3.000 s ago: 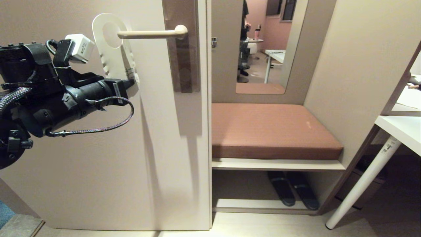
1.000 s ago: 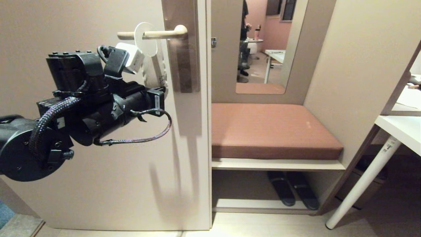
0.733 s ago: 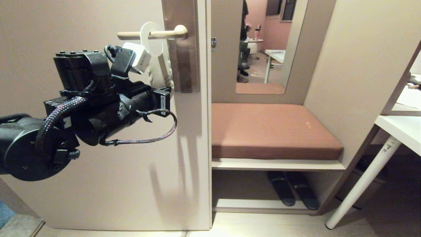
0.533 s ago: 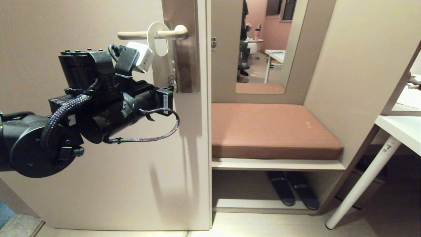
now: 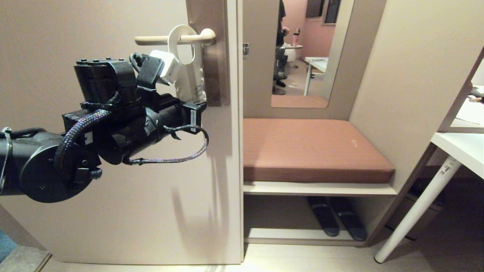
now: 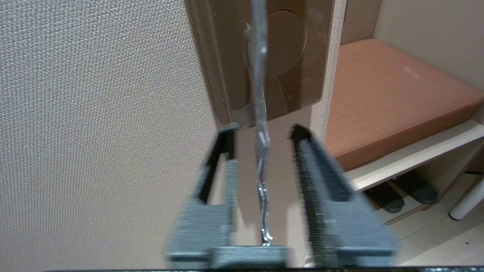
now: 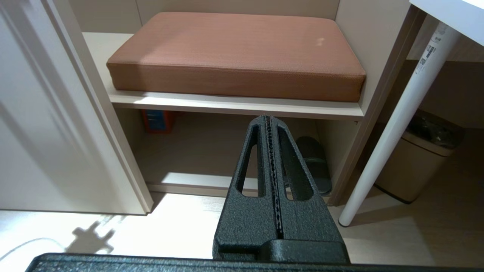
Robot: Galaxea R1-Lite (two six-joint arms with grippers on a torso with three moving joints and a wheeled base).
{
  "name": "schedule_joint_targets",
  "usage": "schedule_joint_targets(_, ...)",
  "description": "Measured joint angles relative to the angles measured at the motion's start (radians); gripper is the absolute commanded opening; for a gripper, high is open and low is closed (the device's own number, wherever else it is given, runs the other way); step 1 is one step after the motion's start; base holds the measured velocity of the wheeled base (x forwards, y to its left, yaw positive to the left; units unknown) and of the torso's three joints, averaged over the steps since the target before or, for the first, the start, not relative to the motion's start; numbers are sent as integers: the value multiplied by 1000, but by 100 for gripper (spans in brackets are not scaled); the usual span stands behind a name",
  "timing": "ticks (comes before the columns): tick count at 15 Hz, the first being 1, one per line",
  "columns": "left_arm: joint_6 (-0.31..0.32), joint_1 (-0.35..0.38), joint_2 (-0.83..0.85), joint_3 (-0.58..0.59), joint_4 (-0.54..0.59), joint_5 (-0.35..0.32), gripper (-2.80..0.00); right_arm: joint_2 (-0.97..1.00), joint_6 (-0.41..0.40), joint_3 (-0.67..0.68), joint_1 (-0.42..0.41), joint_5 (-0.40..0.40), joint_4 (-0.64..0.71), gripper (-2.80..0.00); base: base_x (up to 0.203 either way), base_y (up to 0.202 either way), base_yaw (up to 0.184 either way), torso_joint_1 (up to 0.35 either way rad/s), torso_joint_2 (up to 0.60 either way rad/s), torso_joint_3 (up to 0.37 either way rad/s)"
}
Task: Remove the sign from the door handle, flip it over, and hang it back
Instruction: Hang the sign back with the other side facing out
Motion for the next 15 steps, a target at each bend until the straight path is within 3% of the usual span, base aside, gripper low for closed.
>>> schedule_joint_targets(9, -7, -8, -30, 25, -3, -4, 0, 0, 0, 0, 0, 0, 0, -280, 0, 0, 0, 0, 0, 0)
schedule_joint_targets(15, -8, -8, -145, 164, -3, -7, 0, 0, 0, 0, 0, 0, 0, -280, 0, 0, 0, 0, 0, 0)
